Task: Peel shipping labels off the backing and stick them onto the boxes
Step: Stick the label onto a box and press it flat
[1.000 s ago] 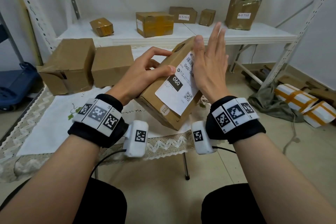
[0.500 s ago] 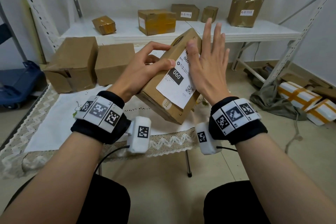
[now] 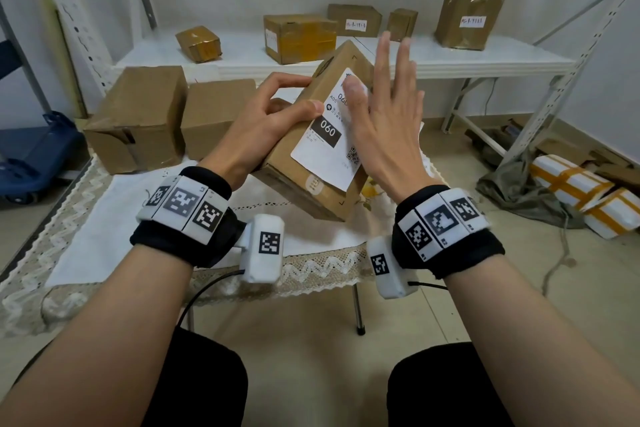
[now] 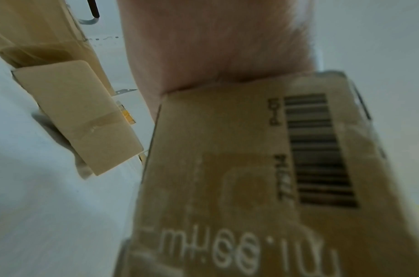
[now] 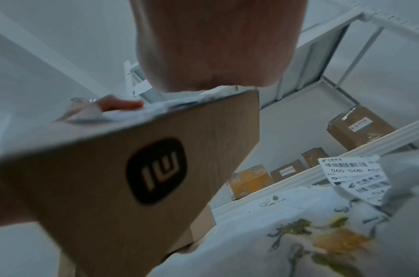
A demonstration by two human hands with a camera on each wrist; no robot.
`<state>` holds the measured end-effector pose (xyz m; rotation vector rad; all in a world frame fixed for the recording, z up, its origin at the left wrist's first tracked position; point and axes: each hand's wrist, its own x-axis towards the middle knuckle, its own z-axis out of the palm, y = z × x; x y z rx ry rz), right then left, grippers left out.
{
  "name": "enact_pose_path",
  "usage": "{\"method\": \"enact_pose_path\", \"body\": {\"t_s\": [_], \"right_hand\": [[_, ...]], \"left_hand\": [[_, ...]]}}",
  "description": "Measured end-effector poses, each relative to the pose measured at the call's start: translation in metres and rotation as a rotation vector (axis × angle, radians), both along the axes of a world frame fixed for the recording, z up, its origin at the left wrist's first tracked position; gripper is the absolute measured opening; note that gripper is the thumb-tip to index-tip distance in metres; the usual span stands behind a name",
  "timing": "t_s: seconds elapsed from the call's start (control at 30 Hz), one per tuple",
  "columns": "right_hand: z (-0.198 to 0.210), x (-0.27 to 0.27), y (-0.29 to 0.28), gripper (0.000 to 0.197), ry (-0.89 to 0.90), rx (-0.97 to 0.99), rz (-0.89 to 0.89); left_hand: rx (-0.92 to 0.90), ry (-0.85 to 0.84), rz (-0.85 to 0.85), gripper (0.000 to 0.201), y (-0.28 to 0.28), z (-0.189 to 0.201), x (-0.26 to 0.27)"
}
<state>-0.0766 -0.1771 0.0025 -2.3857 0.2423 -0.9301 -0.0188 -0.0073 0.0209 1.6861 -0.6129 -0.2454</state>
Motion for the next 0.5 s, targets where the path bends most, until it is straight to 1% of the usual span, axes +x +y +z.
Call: {"method": "enact_pose_path", "body": {"t_s": [0.07,0.2,0.4,0.5], "right_hand": [[-0.004,-0.002,0.004,0.071,0.022,-0.029,0.005],[-0.001,-0.002,-0.005,0.074,0.019,-0.013,-0.037],[0.0,0.001,-0.017,0.077,-0.007,0.057,-0.077],[-0.003,0.004,-0.016,0.079,-0.008,0.131,-0.073]], "left_hand": [[-0.01,0.002,-0.007,0.051,0.0,0.001,-0.002],[-0.016,-0.013,-0.021,0.051,0.002,0.002,-0.005],[-0.025,-0.007,-0.035,0.048,0.005,0.003,-0.005],[-0.019,-0.002,-0.036,0.05,0.004,0.003,-0.005]]}}
